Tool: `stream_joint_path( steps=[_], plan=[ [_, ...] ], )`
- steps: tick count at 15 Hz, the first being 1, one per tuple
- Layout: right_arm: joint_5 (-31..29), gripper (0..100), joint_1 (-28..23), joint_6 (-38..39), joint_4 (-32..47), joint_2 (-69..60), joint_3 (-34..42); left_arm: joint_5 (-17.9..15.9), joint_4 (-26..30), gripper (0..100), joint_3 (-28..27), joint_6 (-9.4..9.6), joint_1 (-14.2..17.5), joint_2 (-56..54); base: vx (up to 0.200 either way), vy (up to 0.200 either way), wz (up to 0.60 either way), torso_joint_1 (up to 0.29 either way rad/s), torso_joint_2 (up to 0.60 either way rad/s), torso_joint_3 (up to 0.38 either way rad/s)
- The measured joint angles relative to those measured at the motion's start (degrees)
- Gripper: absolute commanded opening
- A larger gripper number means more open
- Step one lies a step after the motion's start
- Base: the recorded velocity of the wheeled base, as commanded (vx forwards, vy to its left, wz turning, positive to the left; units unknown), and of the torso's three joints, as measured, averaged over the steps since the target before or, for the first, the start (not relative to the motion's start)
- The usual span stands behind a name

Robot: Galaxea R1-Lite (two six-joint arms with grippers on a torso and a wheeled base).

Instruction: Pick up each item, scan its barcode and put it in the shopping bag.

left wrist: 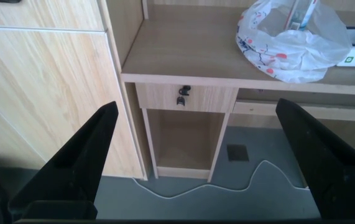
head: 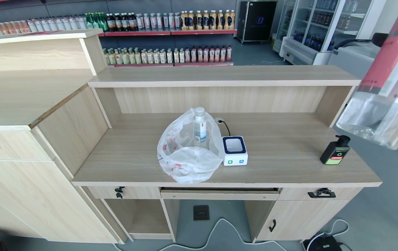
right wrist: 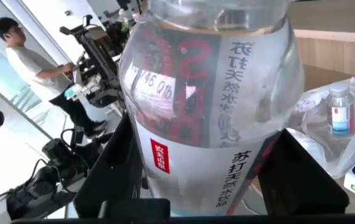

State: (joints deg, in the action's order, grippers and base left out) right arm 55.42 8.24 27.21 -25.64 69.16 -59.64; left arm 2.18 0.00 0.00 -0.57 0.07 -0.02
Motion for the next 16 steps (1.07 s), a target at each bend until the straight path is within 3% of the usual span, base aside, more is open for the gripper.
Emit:
stream_joint_path(
  steps=[2,5,10,16],
  plan=[
    [-9.46,0,5.27,-1.93,-0.01,-0.11,1.65,0.00,0.00,100,0.00,0.00,0.02,0.00,0.000,0.000,0.00,0.000,0.00,0.000],
    [-28.55,0,15.24,-3.40,0.05,1.79,2.00,-0.02,0.00,100,0.00,-0.02,-0.02,0.00,0.000,0.000,0.00,0.000,0.00,0.000],
    [-30.99,0,26.49,-5.46,5.34,0.90,3.79,0.00,0.00,100,0.00,-0.02,0.02,0.00,0.000,0.000,0.00,0.000,0.00,0.000],
    [-30.77,0,33.71,-8.90,10.73,-2.05,3.77,0.00,0.00,100,0.00,-0.02,0.00,0.00,0.000,0.000,0.00,0.000,0.00,0.000]
  ],
)
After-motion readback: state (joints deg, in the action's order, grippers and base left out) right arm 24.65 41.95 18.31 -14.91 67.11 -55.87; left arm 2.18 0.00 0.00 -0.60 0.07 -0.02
